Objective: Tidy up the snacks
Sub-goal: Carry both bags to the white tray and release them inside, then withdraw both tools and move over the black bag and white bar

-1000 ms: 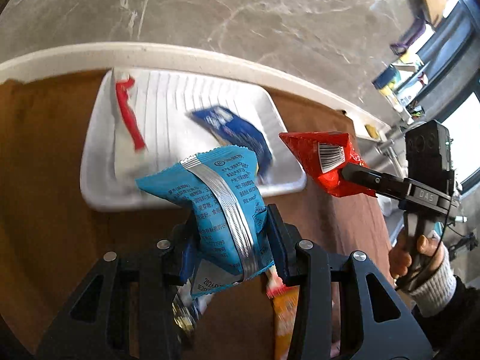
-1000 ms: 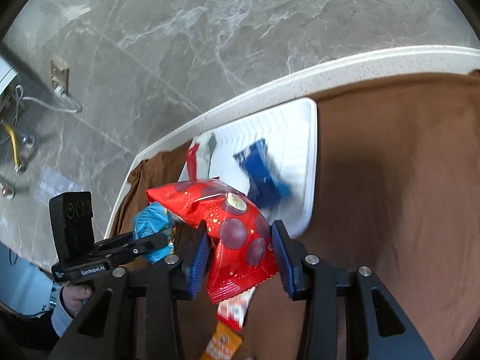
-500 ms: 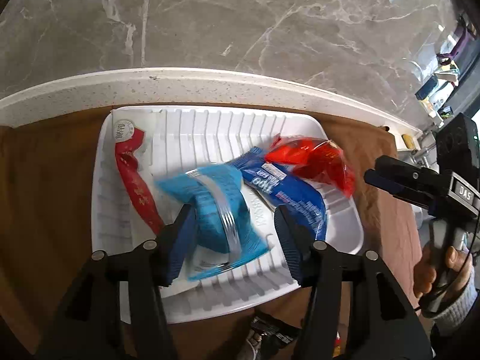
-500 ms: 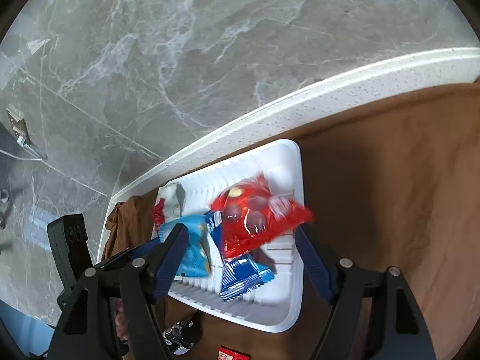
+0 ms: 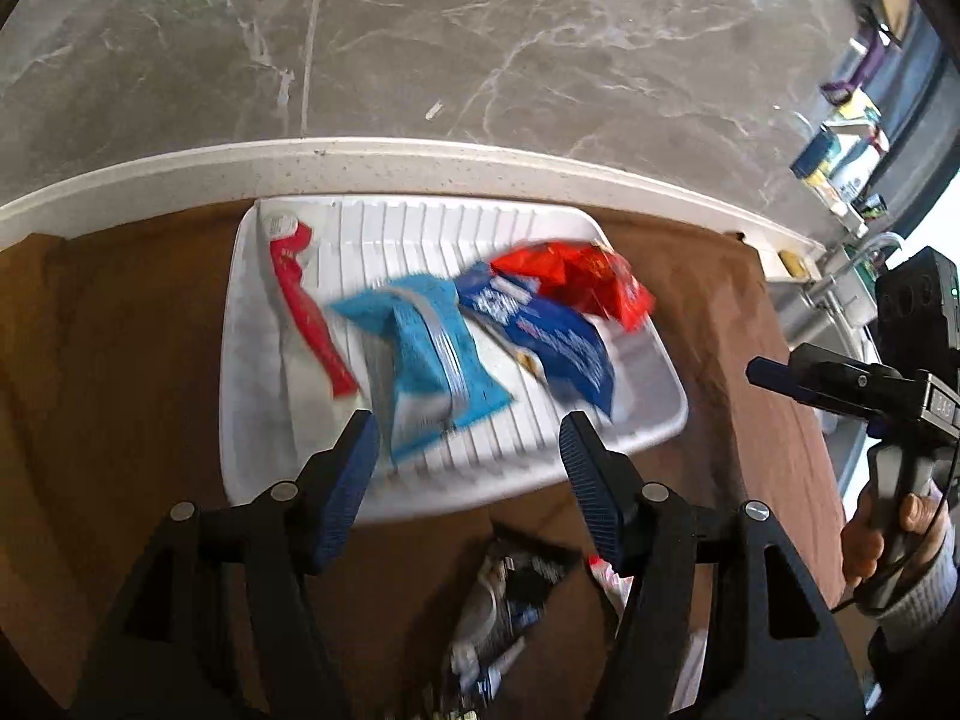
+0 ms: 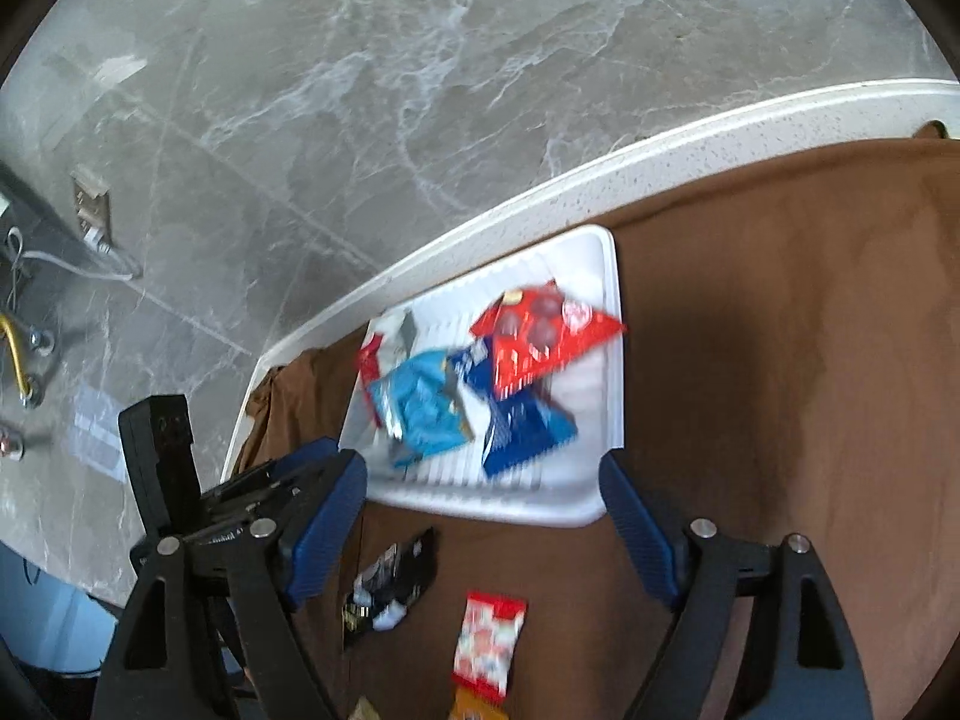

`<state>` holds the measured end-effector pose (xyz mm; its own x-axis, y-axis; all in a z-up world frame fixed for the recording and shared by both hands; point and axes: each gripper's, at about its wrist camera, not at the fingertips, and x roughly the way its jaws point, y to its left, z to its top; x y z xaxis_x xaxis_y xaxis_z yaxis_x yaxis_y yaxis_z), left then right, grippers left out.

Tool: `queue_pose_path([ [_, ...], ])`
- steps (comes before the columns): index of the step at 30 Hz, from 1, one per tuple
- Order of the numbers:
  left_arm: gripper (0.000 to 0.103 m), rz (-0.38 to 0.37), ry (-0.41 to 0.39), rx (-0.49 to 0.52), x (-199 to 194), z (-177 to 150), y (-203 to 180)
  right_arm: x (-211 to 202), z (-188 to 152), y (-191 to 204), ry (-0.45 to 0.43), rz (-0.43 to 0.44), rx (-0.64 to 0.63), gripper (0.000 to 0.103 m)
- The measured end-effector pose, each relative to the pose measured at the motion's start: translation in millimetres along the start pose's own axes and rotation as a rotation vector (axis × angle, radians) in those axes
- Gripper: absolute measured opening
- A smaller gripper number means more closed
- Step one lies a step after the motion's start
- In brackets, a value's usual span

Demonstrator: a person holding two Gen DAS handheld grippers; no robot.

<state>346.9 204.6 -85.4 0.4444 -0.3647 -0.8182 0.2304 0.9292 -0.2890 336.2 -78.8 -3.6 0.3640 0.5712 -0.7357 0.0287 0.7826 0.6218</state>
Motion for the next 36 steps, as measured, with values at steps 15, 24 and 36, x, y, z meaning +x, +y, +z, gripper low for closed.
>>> queue_pose_path([
  [15,0.068,0.006,0.086,0.043,-31.5,-86.4,-17.6,-46.2,-115.8,22.3,0.122,-0.149,-0.155,0.099],
  [24,0.068,0.018,0.098,0.101,-42.0,-105.2,-27.3,-39.2,-179.7,27.8,0.212,-0.195,-0.183,0.099],
  [36,0.068,0.025,0.132,0.14,-32.9,-108.6,-26.7,-28.2,-210.8,45.7,0.224,-0.194,-0.184,0.099],
])
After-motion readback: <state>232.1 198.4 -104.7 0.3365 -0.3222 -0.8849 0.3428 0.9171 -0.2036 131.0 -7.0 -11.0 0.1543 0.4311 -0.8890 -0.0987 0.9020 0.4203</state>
